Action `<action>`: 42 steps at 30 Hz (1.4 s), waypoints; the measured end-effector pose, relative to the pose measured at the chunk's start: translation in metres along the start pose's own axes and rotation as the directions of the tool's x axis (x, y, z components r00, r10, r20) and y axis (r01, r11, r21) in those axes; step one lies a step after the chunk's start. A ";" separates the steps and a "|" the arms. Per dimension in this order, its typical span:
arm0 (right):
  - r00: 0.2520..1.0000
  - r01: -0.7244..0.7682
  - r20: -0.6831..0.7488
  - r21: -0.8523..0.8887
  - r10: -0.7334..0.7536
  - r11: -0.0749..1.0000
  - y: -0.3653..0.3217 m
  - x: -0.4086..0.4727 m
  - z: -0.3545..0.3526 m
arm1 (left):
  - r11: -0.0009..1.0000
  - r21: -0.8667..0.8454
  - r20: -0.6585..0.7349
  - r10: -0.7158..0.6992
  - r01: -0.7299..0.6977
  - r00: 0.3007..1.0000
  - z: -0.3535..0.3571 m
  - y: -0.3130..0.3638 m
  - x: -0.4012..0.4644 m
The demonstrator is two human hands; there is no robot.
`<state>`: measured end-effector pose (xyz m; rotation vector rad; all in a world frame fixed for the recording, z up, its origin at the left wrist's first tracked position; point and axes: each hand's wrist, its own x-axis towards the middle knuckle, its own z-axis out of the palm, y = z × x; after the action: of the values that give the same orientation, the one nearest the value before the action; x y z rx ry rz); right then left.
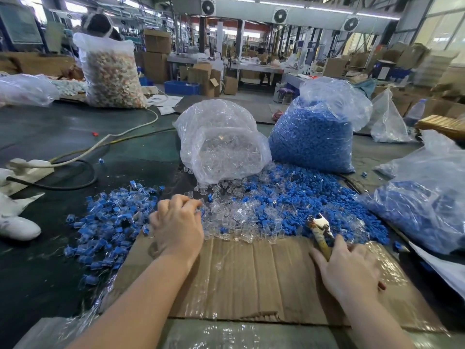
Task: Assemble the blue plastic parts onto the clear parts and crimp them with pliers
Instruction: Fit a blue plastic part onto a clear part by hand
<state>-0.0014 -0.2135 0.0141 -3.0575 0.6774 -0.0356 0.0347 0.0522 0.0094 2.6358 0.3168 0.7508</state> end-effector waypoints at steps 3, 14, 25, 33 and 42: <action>1.000 -0.017 0.014 0.030 0.017 0.999 -0.005 -0.002 -0.005 | 0.968 -0.226 0.043 0.125 -0.112 0.991 0.010 0.020 -0.015; 0.919 0.353 -0.215 0.073 -0.331 0.933 -0.046 0.008 0.006 | 0.909 -0.370 0.158 0.265 -0.192 0.951 0.035 0.041 -0.043; 0.930 0.316 -0.244 0.150 -0.275 0.937 -0.059 0.018 0.013 | 0.908 -0.348 0.214 0.321 -0.235 0.923 0.035 0.039 -0.045; 0.914 0.345 -0.327 0.321 -0.239 0.882 -0.063 0.010 0.008 | 0.903 -0.345 0.219 0.342 -0.255 0.914 0.033 0.039 -0.046; 0.883 0.443 -0.386 0.492 -0.268 0.750 -0.073 -0.011 0.018 | 0.886 -0.371 0.191 0.365 -0.277 0.911 0.031 0.039 -0.045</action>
<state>0.0196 -0.1420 -0.0035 -2.5461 0.0256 -0.5945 0.0178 -0.0060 -0.0192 2.4358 -0.3110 0.4943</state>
